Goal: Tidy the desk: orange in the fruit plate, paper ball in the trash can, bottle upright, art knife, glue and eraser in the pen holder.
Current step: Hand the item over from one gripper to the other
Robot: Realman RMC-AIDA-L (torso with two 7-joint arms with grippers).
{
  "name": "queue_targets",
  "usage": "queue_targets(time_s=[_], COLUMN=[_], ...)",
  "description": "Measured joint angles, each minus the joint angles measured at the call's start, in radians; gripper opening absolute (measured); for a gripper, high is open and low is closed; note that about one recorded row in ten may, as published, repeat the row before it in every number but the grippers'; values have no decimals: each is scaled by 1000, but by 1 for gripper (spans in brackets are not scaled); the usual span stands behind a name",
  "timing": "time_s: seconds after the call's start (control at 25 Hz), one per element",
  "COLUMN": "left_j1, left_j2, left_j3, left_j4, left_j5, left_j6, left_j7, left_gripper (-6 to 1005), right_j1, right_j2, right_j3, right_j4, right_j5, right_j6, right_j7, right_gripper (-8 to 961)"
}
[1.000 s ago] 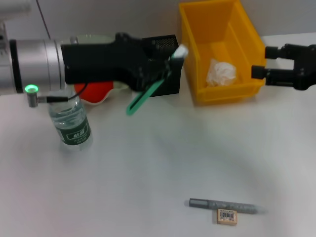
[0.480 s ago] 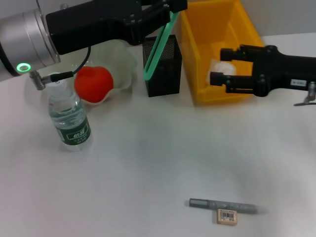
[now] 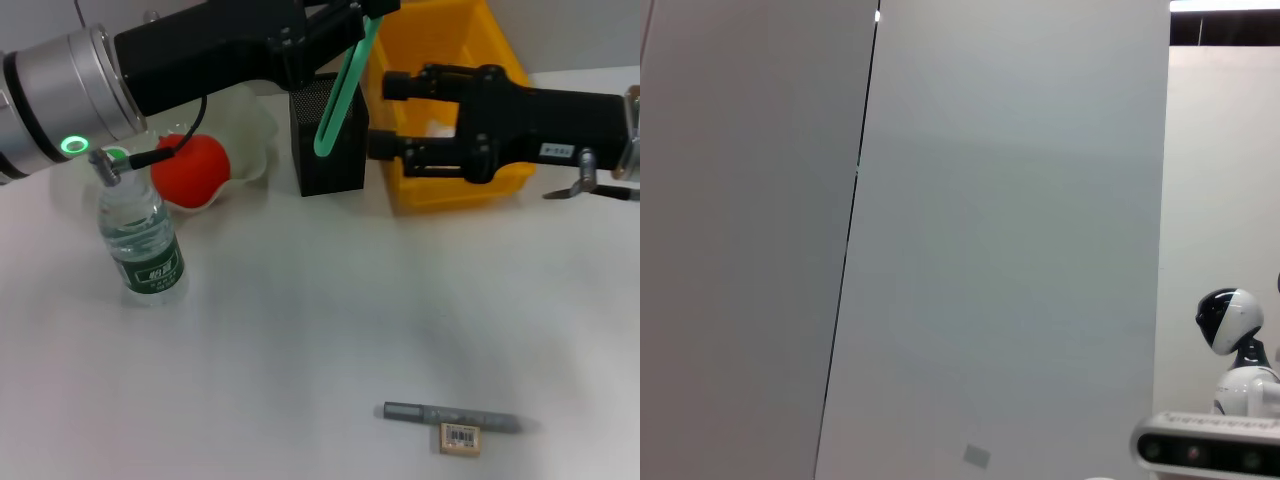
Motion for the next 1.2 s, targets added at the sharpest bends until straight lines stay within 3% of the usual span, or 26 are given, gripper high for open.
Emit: queue_targets(time_s=[0.32,1.2], left_j1=[7,2], left_j2=[0,0], left_j3=[1,22], left_j4=[-10,-51], left_j5=[-23,-81], left_j6=[11,60], left_j7=[23,59], left_gripper=[208,211], right_j1=[5,63], right_j2=[-1,0], right_j3=[-26,-39], right_j4=[-7,55], right_j5=[49,70], right_j6=[-56,-41], right_j7=[19,-3], right_gripper=[755,755])
